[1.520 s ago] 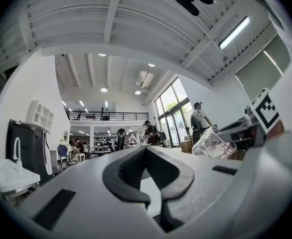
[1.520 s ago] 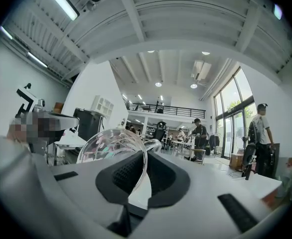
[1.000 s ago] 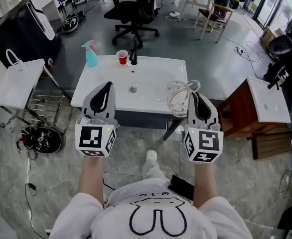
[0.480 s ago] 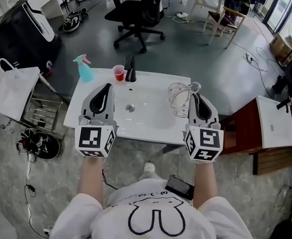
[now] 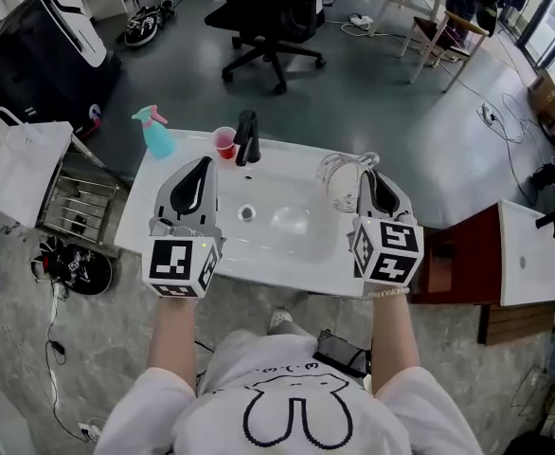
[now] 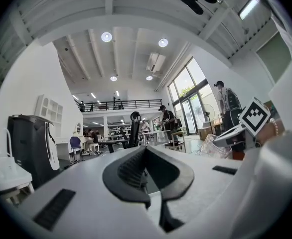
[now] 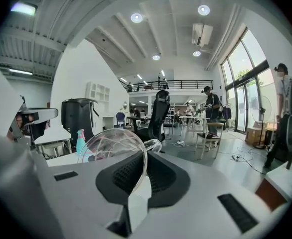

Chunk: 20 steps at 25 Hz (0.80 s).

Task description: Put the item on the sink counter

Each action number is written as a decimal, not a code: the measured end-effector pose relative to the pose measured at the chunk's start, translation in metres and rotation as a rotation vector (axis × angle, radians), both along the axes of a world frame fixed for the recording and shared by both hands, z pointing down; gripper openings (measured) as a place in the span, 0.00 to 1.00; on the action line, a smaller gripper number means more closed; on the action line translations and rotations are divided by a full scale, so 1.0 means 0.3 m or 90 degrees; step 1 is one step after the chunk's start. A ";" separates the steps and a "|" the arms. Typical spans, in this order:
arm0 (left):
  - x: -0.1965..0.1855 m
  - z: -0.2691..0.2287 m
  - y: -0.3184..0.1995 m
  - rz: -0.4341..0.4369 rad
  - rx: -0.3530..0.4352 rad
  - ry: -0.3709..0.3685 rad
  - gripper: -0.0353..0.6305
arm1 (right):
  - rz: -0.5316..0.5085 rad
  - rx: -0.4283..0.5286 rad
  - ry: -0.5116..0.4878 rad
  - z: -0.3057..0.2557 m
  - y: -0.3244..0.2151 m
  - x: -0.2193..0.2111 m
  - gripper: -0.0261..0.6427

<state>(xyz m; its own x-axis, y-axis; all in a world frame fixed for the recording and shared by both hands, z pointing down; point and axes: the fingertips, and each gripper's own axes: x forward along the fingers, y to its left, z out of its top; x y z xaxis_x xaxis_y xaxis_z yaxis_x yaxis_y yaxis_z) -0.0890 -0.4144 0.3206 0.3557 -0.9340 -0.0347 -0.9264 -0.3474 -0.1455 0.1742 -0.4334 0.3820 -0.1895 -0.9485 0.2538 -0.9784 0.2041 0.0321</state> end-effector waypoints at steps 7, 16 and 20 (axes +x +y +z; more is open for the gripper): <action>-0.012 0.040 -0.081 0.002 -0.016 -0.003 0.07 | 0.017 -0.091 -0.014 0.105 -0.148 -0.004 0.10; -0.059 0.060 -0.248 0.030 -0.026 0.000 0.07 | 0.036 -0.211 -0.004 0.254 -0.333 -0.039 0.10; -0.075 0.042 -0.319 0.044 -0.019 0.011 0.07 | 0.042 -0.264 -0.008 0.332 -0.394 -0.055 0.10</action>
<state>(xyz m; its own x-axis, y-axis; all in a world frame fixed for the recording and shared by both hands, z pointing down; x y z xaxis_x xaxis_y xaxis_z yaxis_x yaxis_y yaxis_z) -0.1115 -0.5102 0.3331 0.4184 -0.9081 -0.0140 -0.9025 -0.4140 -0.1186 0.1576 -0.5515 0.4817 -0.1369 -0.7764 0.6152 -0.9897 0.1340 -0.0510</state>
